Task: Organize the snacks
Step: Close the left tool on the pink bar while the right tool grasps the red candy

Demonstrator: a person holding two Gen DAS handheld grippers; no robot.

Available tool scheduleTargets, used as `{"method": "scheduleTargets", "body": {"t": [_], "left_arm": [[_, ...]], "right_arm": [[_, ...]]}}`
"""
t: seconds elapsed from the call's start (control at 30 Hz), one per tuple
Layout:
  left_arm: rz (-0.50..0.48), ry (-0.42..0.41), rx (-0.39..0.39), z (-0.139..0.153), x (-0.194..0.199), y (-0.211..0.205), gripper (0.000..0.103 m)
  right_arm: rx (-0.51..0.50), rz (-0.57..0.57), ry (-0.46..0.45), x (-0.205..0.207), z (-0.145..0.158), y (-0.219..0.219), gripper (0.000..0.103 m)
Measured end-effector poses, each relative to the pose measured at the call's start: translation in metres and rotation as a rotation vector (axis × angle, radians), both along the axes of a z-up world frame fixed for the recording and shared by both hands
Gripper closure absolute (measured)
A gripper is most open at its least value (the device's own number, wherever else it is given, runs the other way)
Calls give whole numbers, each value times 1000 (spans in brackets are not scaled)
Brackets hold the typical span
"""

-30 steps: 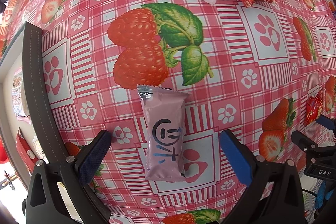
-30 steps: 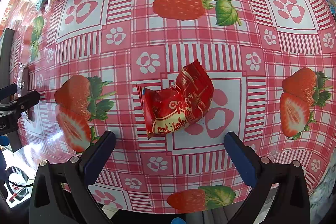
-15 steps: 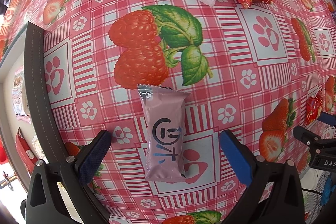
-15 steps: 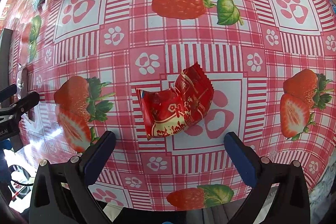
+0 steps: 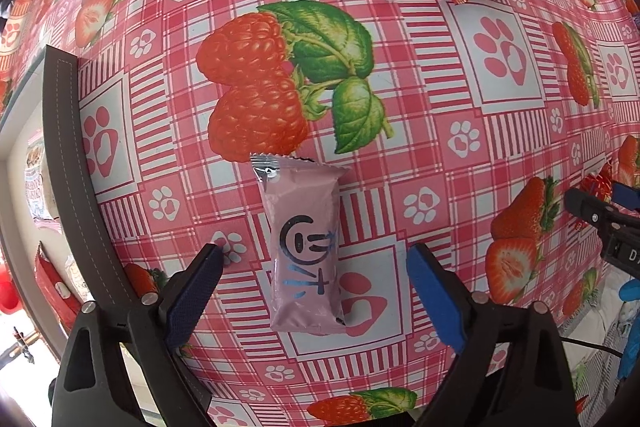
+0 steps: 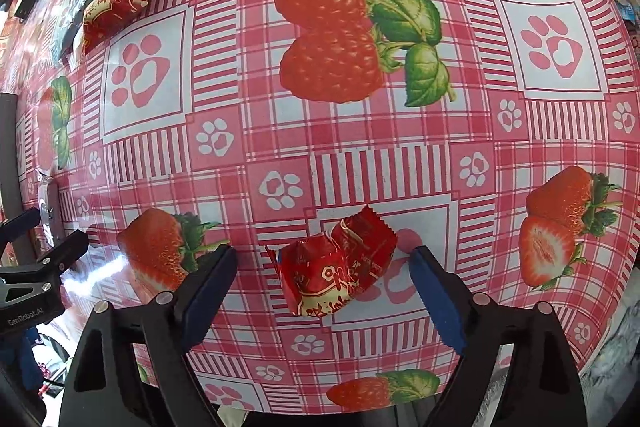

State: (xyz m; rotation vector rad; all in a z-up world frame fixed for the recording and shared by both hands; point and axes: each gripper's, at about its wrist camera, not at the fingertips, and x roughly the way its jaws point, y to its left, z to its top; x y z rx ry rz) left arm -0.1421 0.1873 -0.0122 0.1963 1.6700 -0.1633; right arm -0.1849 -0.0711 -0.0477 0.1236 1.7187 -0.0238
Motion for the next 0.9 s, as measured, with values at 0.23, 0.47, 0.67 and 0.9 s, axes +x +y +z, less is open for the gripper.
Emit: {"method": "scheduleTargets", "body": {"t": [0.23, 0.47, 0.67, 0.9], "left_arm": [[-123, -37, -11, 15, -6, -27, 77], [-104, -64, -74, 33, -8, -26, 77], [-81, -132, -115, 61, -2, -23, 77], [-2, -199, -163, 86, 3, 4, 77]], "right_arm": [[22, 0, -34, 21, 13, -8, 59], [86, -2, -50, 28, 31, 0, 59], [118, -14, -57, 33, 42, 2, 59], [126, 8, -85, 33, 66, 33, 58]]}}
